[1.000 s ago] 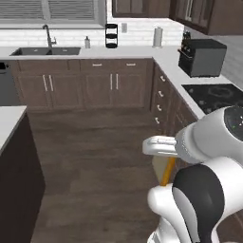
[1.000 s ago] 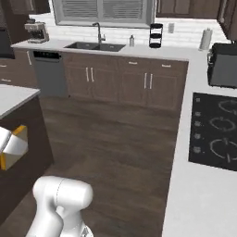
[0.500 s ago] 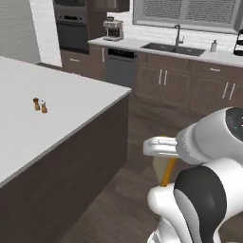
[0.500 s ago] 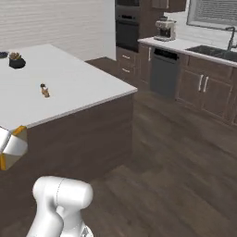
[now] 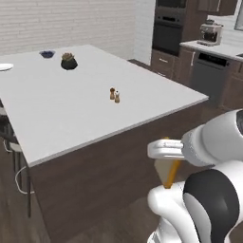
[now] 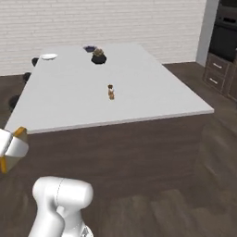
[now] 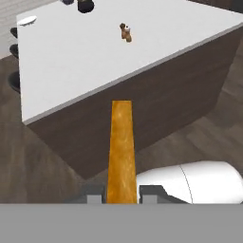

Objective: Start the toaster. Once the lever pops up, take the bread to the plate on the dining counter.

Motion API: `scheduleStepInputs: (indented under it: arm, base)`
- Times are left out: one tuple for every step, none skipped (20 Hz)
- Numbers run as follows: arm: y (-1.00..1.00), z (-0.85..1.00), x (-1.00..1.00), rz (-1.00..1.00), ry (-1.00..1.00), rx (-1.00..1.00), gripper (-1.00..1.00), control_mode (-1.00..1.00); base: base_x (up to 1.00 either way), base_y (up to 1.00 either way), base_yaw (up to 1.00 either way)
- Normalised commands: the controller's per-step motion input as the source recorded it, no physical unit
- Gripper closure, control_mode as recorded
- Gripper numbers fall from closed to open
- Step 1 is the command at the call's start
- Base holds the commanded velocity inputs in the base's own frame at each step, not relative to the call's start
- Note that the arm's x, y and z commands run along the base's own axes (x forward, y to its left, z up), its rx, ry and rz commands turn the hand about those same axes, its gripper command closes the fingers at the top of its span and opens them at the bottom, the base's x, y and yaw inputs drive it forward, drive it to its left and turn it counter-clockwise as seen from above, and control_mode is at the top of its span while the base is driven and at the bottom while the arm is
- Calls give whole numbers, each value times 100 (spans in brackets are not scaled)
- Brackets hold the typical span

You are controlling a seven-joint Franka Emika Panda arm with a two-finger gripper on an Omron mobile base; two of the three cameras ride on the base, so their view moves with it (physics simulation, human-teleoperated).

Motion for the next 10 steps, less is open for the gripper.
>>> scheduleStepInputs:
  arm:
    - [0, 0, 0, 0, 0, 0, 100, 100]
    - [0, 0, 0, 0, 0, 0, 100, 100]
    - [0, 0, 0, 0, 0, 0, 100, 100]
    - [0, 0, 0, 0, 0, 0, 100, 100]
    - [0, 0, 0, 0, 0, 0, 100, 100]
    - [0, 0, 0, 0, 0, 0, 100, 100]
    - [0, 0, 0, 0, 0, 0, 100, 100]
    - [0, 0, 0, 0, 0, 0, 100, 100]
    - [0, 0, 0, 0, 0, 0, 100, 100]
    - [0, 0, 0, 0, 0, 0, 100, 100]
  base:
    - [61, 100, 16]
    - [52, 100, 10]
    - [45, 100, 6]
    - [47, 100, 3]
    - [46, 100, 0]
    - [51, 100, 0]
    - [58, 100, 0]
    - [49, 100, 0]
    - [37, 100, 0]
    - [31, 100, 0]
